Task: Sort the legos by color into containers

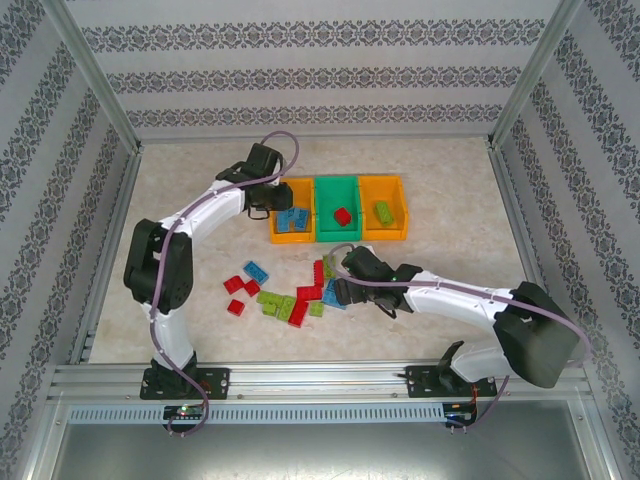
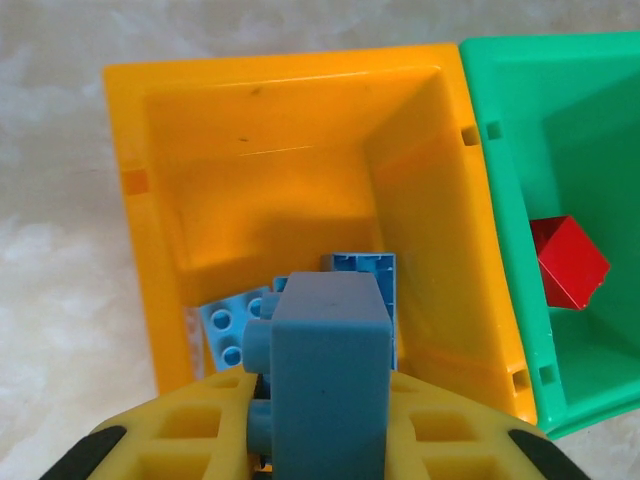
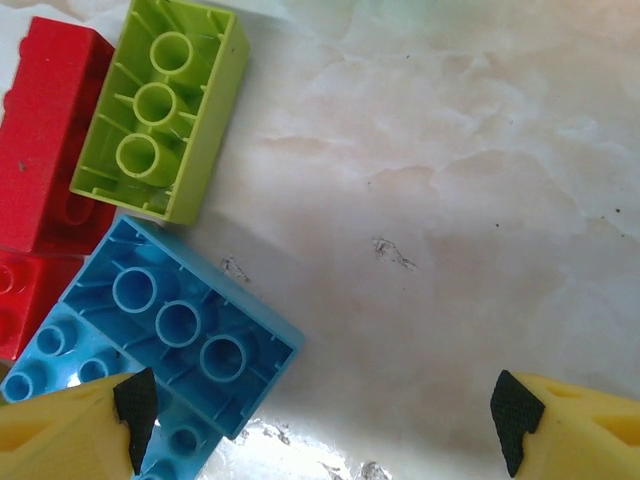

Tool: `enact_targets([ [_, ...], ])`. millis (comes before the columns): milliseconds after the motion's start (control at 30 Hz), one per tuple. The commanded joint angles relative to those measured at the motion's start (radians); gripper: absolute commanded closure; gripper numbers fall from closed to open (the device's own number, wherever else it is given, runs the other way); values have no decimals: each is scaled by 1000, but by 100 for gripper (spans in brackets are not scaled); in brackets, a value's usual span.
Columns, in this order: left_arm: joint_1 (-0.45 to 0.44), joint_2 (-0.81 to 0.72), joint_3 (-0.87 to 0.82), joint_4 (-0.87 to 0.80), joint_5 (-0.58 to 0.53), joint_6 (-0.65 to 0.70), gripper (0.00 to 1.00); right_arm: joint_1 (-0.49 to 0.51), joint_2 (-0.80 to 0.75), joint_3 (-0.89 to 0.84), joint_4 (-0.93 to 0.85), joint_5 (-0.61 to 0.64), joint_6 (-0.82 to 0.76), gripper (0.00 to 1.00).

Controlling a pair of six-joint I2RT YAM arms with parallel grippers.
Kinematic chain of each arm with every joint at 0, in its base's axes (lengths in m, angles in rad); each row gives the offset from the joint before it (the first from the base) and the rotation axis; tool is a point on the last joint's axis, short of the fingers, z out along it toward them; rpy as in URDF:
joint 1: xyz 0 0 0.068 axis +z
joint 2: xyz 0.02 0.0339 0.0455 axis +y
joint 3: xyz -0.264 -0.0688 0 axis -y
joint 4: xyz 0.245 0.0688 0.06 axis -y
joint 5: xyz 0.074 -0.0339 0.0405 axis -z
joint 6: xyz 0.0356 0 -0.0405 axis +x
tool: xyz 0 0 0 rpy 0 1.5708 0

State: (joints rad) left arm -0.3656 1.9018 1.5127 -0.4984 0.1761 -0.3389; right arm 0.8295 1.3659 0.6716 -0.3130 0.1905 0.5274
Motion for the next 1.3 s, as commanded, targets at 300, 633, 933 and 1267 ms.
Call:
enact_targets([
  [300, -27, 93, 96, -75, -16, 11, 59, -38, 68, -4, -13, 52, 139, 16],
  [633, -61, 20, 57, -76, -50, 17, 36, -131, -112, -145, -65, 40, 204, 22],
  [933, -79, -131, -88, -16, -69, -6, 25, -134, -322, -178, -147, 11, 208, 19],
  [1267, -87, -227, -208, 15, -78, -22, 13, -46, -147, -63, -84, -12, 188, 2],
])
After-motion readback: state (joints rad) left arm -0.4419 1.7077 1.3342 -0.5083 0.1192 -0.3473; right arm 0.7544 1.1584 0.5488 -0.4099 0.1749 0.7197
